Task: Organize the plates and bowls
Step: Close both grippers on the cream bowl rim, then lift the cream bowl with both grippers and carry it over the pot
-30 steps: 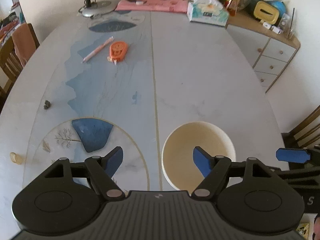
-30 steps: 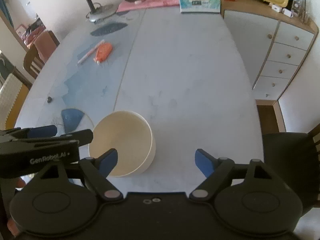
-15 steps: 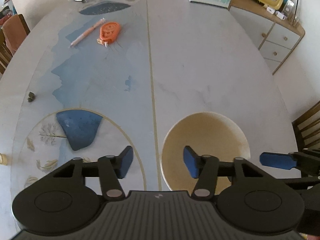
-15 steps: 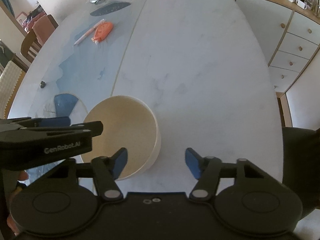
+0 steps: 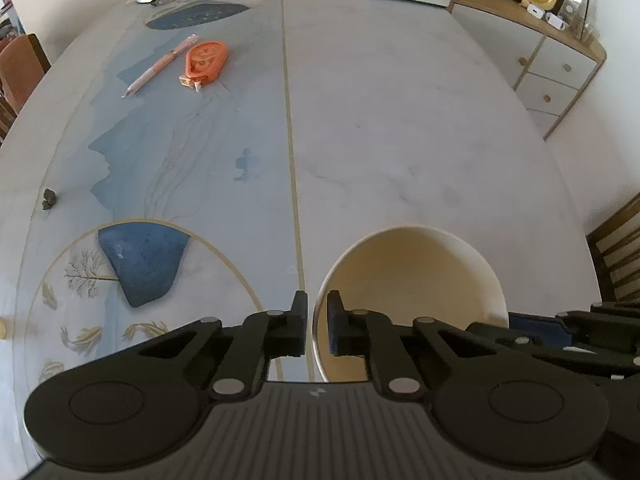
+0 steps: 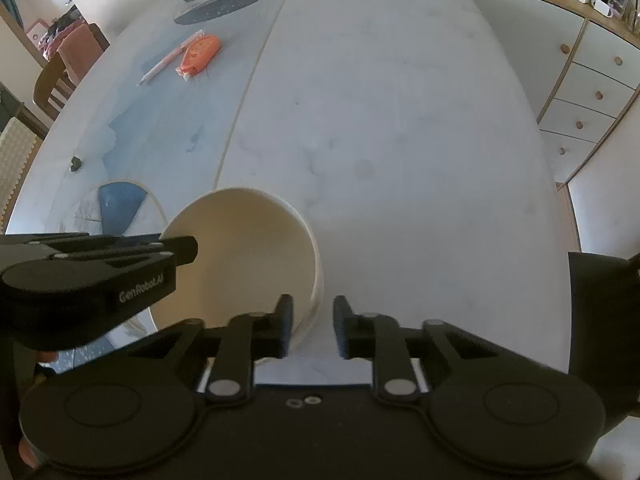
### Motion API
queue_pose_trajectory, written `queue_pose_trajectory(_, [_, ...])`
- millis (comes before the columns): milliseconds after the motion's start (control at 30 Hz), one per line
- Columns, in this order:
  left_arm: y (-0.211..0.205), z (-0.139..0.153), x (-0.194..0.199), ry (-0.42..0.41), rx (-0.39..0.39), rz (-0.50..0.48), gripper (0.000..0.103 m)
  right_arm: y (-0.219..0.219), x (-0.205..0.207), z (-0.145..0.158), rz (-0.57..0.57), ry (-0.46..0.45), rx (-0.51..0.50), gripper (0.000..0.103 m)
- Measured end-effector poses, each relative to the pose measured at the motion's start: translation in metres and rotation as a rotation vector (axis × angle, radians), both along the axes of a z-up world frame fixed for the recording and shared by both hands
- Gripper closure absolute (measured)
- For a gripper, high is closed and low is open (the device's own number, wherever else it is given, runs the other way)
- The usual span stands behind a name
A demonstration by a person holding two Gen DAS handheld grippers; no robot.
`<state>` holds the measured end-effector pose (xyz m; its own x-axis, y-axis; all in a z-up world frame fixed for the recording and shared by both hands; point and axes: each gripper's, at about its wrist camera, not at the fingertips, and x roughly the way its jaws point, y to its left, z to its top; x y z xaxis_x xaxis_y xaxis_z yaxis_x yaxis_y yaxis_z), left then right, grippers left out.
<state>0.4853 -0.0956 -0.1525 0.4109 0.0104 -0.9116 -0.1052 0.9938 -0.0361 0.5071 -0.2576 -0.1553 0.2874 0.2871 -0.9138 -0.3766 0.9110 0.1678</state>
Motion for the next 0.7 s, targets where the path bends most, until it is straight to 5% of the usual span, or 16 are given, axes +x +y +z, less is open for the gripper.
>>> queue_pose_trajectory(700, [-0.014, 0.035, -0.047, -0.050, 0.020, -0.068, 0.101, -0.008, -0.034, 0.030, -0.050, -0.051, -0.018, 0.097])
